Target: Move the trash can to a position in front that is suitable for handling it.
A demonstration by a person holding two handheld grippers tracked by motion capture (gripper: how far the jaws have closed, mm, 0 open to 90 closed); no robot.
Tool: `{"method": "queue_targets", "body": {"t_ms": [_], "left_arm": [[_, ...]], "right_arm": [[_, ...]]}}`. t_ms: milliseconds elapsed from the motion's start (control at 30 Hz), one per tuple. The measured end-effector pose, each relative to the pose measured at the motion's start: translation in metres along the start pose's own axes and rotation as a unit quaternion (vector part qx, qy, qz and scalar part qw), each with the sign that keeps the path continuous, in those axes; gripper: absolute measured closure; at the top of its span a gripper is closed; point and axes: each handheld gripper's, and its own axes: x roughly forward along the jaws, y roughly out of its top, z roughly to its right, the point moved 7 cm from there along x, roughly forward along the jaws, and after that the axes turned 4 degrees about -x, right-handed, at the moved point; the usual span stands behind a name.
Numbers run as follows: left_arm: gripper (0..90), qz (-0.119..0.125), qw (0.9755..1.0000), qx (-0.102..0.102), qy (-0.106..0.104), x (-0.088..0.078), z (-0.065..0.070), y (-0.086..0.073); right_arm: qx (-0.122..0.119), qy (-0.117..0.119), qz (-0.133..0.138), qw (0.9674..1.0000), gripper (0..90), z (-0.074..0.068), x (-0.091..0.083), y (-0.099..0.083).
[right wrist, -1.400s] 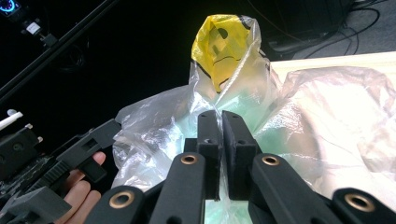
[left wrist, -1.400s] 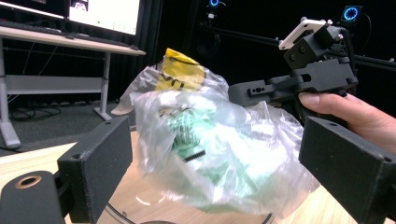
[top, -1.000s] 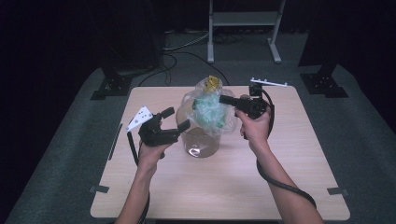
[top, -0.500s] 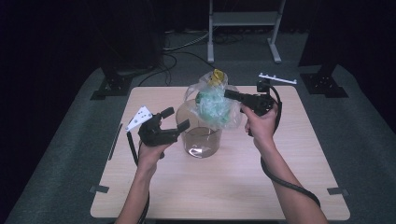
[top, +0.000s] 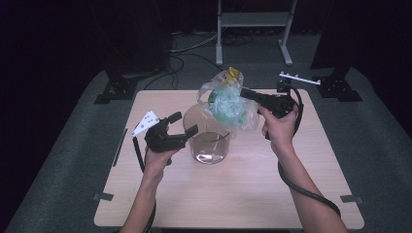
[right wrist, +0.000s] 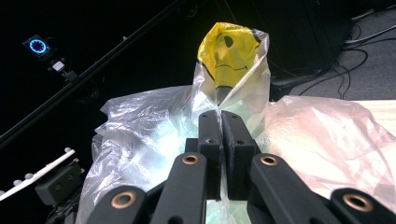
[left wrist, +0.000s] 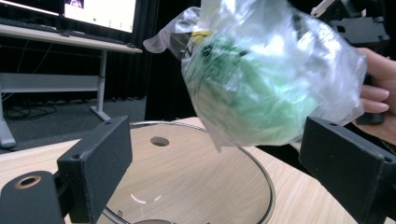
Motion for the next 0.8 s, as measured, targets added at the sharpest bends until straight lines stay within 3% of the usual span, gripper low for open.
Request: {"method": "queue_targets", "body": {"t_ms": [433,800], "left_arm": [[8.4,0.001,1.0000,-0.003,-0.003,0.000,-0.001,0.000],[8.4,-0.003,0.9999,-0.011,-0.002,0.003,-0.002,-0.004]], "right_arm": [[-0.003,-0.001,0.009,1.0000,88.2,0.000,-0.024,0.008],[0.006,-0.022,0.023,0.9995,88.5,0.018,-0.051,0.011]]}}
